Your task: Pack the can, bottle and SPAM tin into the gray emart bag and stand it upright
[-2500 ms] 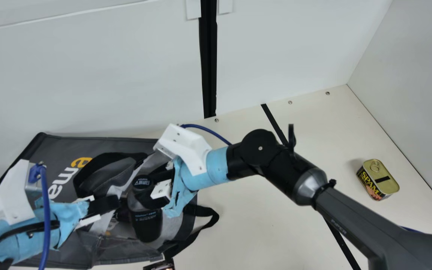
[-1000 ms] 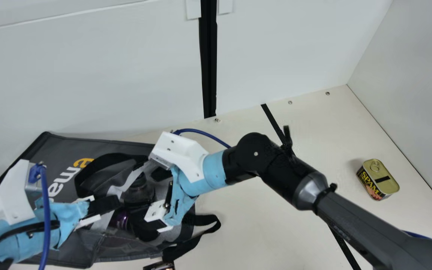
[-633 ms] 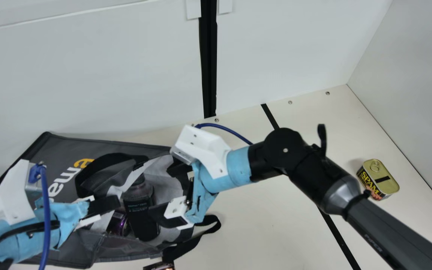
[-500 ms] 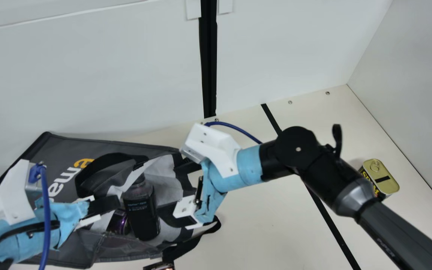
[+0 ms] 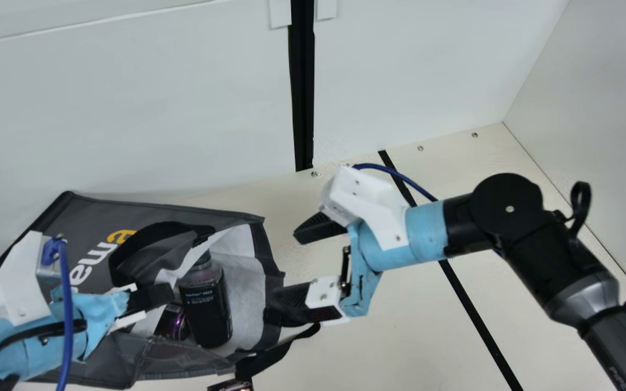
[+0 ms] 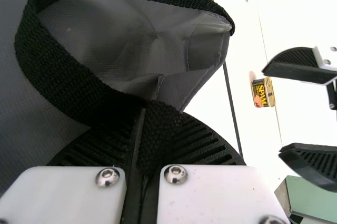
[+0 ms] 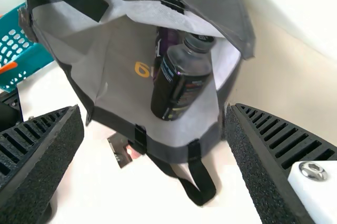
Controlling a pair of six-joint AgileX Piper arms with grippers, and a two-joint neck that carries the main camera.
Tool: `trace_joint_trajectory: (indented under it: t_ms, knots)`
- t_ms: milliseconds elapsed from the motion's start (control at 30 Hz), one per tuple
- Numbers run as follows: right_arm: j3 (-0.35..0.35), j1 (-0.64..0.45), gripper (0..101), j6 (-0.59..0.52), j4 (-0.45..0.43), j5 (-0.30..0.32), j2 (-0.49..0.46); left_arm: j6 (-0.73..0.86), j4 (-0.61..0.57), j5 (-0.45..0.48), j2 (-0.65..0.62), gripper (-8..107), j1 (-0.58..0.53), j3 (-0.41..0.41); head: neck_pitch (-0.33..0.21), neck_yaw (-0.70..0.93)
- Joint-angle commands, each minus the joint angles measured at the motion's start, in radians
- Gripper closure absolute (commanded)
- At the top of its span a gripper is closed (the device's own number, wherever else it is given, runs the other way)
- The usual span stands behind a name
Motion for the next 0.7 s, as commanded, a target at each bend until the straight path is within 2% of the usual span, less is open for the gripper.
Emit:
trace_joint_trajectory:
  t_ms: [0, 267, 667]
  knots:
    - [0.005, -0.031, 6, -0.011, 0.001, 0.020, -0.007, 0.000, 0.000, 0.000, 0.000, 107, 0.000, 0.000, -0.023, -0.001]
    - [0.031, -0.093, 6, -0.038, -0.020, 0.020, -0.040, 0.000, 0.000, 0.000, 0.000, 107, 0.000, 0.000, -0.023, -0.001]
    - [0.021, -0.216, 6, -0.057, -0.064, 0.020, -0.057, 0.000, 0.000, 0.000, 0.000, 107, 0.000, 0.000, -0.023, -0.001]
